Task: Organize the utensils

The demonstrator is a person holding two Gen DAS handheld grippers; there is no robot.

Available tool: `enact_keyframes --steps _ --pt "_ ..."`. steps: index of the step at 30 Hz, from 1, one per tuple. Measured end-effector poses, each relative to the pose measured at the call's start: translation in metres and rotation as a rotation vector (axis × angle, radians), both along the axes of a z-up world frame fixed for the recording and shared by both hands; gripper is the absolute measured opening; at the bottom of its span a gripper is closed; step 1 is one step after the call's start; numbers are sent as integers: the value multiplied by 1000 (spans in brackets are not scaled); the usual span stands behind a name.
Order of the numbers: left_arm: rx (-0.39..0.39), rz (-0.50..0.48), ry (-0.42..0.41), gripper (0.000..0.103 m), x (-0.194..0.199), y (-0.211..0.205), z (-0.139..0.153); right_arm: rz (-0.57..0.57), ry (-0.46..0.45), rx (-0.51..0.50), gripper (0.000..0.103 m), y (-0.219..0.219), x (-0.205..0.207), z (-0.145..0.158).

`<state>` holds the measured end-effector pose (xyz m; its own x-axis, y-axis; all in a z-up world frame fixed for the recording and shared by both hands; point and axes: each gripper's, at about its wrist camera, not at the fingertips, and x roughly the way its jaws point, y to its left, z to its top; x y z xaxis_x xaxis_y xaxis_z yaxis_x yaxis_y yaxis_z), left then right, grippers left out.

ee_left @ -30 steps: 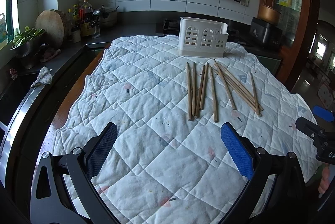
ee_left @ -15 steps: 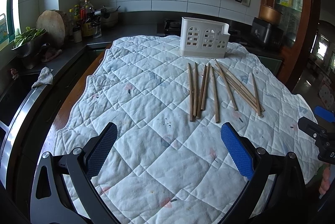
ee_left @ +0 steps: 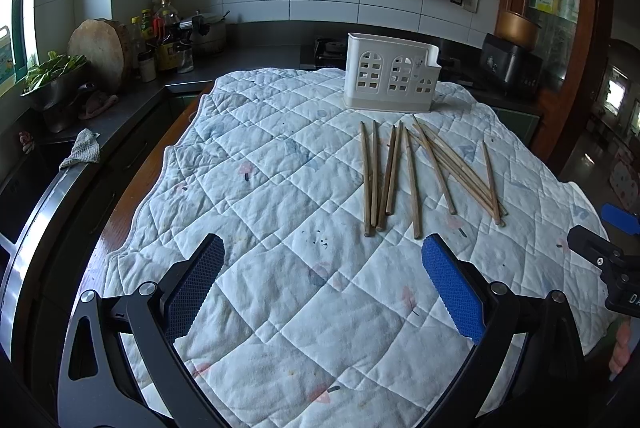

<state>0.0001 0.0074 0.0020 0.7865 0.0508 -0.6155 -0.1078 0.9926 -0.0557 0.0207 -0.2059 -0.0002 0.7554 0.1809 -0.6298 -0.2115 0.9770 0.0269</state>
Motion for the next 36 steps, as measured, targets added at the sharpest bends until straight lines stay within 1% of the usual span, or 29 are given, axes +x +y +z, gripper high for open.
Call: enact_keyframes --steps 7,15,23,30,36 --pt "-8 5 9 98 9 2 -1 -14 -2 5 97 -1 7 -1" --pt "-16 6 0 98 14 4 4 -16 -10 6 97 -1 8 -1" --pt "-16 -8 -12 98 15 7 13 -19 -20 4 97 -2 6 1" --pt "16 -14 -30 98 10 4 20 -19 -37 13 97 -2 4 5" --pt "-2 9 -59 98 5 7 26 -17 -37 22 97 -1 3 5"
